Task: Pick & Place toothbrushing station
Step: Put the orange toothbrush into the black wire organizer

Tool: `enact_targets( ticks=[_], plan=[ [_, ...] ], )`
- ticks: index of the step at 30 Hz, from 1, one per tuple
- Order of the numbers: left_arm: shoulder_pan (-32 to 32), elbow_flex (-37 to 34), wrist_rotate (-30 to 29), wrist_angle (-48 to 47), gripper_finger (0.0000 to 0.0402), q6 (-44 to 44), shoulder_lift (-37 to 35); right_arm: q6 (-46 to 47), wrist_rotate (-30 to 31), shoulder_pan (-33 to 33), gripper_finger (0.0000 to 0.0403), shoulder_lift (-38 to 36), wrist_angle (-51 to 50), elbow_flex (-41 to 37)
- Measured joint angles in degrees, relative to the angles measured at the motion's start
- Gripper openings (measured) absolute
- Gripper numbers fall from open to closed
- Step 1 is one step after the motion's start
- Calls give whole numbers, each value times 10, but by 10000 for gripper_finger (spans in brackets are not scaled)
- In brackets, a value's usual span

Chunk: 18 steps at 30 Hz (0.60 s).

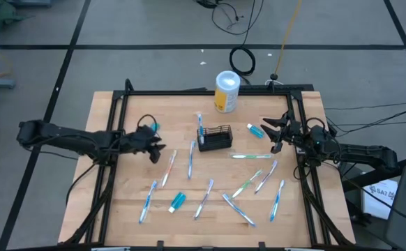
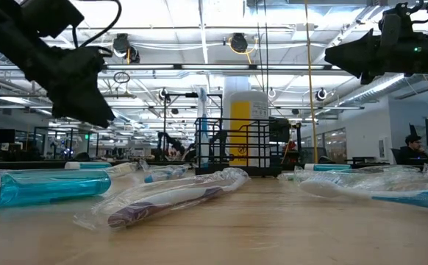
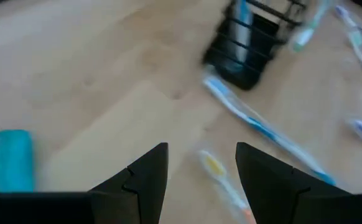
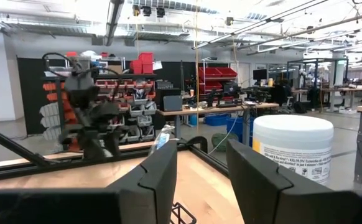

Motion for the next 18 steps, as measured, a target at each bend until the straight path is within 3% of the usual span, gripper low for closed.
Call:
enact_targets(
  ticks=[9,14,18],
  plan=[
    [-76,-1,0,114,195,-107,143,-1,1,0,130,0,0,0],
    [-80,-1,-1,144,195,-217,226,-1,1,0,130,0,0,0],
    [-78,-1,-1,149,195,-245,267,-2,1,0,130,0,0,0]
  ],
)
